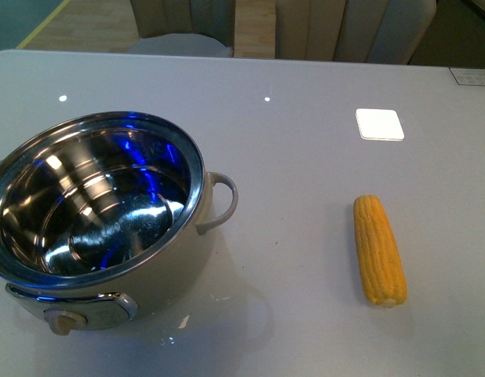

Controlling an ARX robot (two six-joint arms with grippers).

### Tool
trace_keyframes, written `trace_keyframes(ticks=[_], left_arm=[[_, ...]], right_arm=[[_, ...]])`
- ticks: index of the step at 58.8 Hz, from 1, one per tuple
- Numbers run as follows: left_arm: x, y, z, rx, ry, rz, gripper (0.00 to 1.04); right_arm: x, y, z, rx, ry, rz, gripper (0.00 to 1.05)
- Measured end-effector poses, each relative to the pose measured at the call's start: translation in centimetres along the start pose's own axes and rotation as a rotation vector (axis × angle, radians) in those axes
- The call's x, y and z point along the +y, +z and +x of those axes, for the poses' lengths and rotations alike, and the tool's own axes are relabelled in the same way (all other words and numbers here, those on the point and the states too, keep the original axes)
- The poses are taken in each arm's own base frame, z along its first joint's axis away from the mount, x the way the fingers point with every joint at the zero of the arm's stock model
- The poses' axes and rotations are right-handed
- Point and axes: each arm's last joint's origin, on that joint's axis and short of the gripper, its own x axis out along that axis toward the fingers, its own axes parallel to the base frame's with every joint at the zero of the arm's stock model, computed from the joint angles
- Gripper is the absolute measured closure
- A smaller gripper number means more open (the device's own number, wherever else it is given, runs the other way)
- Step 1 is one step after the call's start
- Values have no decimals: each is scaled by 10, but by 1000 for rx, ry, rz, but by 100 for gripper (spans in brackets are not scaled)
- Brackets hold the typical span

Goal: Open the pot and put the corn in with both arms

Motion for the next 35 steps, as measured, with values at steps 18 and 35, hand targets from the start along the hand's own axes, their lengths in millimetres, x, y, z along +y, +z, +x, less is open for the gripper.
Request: trace_keyframes(ticks=[18, 35], left_arm=[[-34, 81, -61, -158, -98, -63, 7], [-90, 76, -117, -174, -231, 88, 59]], right_arm=[[0, 0, 0, 0, 0, 0, 9], [0, 0, 0, 0, -2, 0, 9]])
